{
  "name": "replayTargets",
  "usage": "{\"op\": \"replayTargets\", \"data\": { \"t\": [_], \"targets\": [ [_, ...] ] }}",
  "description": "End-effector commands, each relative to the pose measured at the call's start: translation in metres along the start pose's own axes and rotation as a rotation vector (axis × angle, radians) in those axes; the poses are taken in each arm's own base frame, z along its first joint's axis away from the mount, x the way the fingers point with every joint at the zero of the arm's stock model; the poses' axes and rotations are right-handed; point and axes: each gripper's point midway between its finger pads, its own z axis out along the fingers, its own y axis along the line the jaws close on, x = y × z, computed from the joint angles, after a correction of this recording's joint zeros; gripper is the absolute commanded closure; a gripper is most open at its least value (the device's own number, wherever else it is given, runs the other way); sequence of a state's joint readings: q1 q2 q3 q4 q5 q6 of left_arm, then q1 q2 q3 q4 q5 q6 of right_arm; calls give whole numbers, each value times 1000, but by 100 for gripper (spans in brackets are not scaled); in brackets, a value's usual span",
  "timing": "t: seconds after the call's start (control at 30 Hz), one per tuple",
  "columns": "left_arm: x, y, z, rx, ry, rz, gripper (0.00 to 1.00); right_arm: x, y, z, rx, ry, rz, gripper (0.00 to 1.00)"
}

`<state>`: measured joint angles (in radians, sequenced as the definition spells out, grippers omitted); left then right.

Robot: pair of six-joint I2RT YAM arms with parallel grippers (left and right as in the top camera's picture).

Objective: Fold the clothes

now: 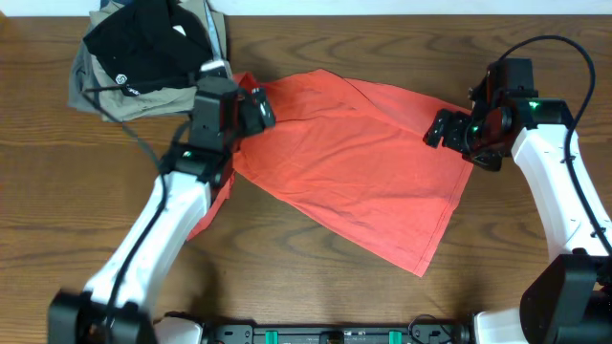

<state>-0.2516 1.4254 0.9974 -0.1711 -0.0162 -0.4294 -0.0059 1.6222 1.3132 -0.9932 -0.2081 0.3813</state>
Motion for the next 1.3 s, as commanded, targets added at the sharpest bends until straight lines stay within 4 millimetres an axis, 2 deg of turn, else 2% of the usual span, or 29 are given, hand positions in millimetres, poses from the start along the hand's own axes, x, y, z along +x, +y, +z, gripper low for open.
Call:
{"op": "replayTargets", "data": {
  "t": [0.0, 0.17, 0.27, 0.43, 0.6, 0.67, 0.8, 0.93, 1.07, 1.27],
  "targets": [
    [6, -10, -35, 61, 52, 12, 2, 12, 2, 2, 12, 40, -24, 4],
    [50, 17, -76, -25, 226, 89, 2, 30, 1, 4, 33, 105, -31, 5],
    [74, 34, -91, -85, 330, 93, 2, 47, 6, 14, 39, 148, -58, 4],
    [112, 54, -94, -166, 490, 97, 2, 79, 11, 43, 51, 201, -83, 4],
    [137, 68, -85, -227, 606, 101, 2, 109, 2, 60, 85, 265, -62, 7],
    [141, 70, -81, -239, 630, 102, 2, 117, -4, 62, 101, 288, -42, 12],
    [149, 74, -75, -260, 671, 103, 2, 133, -14, 65, 132, 336, -14, 32],
    [153, 75, -72, -269, 688, 104, 2, 154, -29, 72, 168, 389, -4, 37],
    [153, 75, -72, -269, 687, 104, 2, 169, -55, 76, 283, 393, 78, 40],
    [151, 76, -70, -271, 676, 107, 2, 180, -64, 75, 319, 419, 112, 39]
  ]
}}
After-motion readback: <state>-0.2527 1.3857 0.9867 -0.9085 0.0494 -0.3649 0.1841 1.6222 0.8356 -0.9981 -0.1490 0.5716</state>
